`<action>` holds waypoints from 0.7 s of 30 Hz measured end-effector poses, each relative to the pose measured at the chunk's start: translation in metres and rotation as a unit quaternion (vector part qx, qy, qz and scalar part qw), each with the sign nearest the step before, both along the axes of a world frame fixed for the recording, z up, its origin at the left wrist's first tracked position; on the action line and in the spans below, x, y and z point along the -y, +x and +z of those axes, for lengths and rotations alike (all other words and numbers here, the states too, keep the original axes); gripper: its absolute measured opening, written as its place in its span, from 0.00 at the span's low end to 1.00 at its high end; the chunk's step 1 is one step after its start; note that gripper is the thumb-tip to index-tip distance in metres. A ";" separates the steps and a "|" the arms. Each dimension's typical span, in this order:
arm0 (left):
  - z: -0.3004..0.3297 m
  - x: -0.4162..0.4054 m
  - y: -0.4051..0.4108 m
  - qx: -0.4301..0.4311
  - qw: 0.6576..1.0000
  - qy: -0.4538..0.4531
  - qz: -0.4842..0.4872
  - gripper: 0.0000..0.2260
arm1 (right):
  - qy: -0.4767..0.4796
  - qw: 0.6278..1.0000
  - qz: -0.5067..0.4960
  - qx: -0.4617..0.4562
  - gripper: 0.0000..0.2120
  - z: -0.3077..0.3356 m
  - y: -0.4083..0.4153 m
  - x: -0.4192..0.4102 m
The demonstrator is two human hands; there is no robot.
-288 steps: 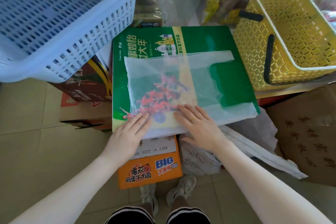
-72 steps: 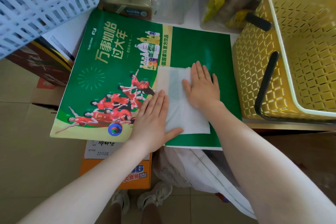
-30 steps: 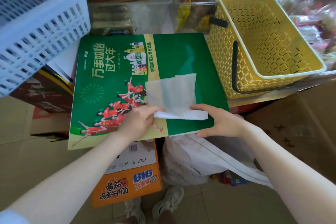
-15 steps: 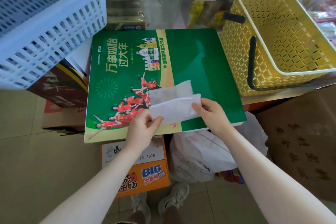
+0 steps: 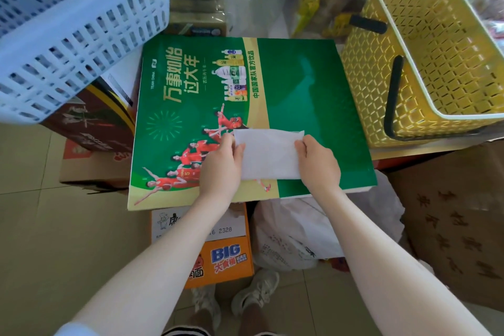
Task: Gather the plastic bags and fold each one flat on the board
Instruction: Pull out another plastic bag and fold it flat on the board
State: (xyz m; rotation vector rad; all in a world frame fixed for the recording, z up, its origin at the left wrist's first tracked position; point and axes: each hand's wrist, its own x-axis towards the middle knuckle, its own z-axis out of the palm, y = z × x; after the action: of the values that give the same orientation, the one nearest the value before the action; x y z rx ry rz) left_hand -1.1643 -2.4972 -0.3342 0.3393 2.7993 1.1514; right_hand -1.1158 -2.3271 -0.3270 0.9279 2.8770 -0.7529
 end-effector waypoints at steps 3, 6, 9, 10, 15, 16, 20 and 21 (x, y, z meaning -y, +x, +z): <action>0.001 -0.004 -0.005 -0.005 0.998 -0.057 -0.006 0.10 | 0.010 0.999 -0.029 0.036 0.14 -0.001 -0.006 0.001; 0.005 -0.007 -0.007 -0.045 0.991 -0.128 -0.012 0.13 | 0.007 0.995 -0.063 0.072 0.16 -0.001 -0.015 0.000; -0.005 -0.010 -0.007 -0.208 0.958 -0.170 -0.105 0.20 | 0.050 0.993 -0.072 0.084 0.20 0.000 -0.017 0.002; -0.010 -0.010 -0.009 -0.246 0.937 -0.186 -0.161 0.18 | 0.078 0.991 -0.068 0.089 0.20 0.000 -0.017 0.003; -0.015 0.006 -0.020 -0.130 0.904 -0.281 -0.294 0.28 | 0.241 0.969 -0.032 0.039 0.13 -0.009 -0.008 0.006; -0.015 0.008 -0.021 -0.111 0.904 -0.289 -0.296 0.31 | 0.271 0.962 -0.022 0.011 0.11 -0.010 -0.006 0.005; -0.013 0.011 -0.024 -0.103 0.901 -0.299 -0.298 0.33 | 0.277 0.942 0.152 -0.114 0.20 -0.002 -0.009 0.018; -0.013 0.011 -0.024 -0.099 0.901 -0.300 -0.298 0.33 | 0.263 0.933 0.212 -0.123 0.23 0.000 -0.012 0.027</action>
State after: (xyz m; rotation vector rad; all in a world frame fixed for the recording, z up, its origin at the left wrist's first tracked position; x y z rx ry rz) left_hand -1.1880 -2.5080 -0.3473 1.1734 2.6984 0.1176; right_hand -1.1275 -2.3541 -0.3274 0.1907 3.3933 -0.0547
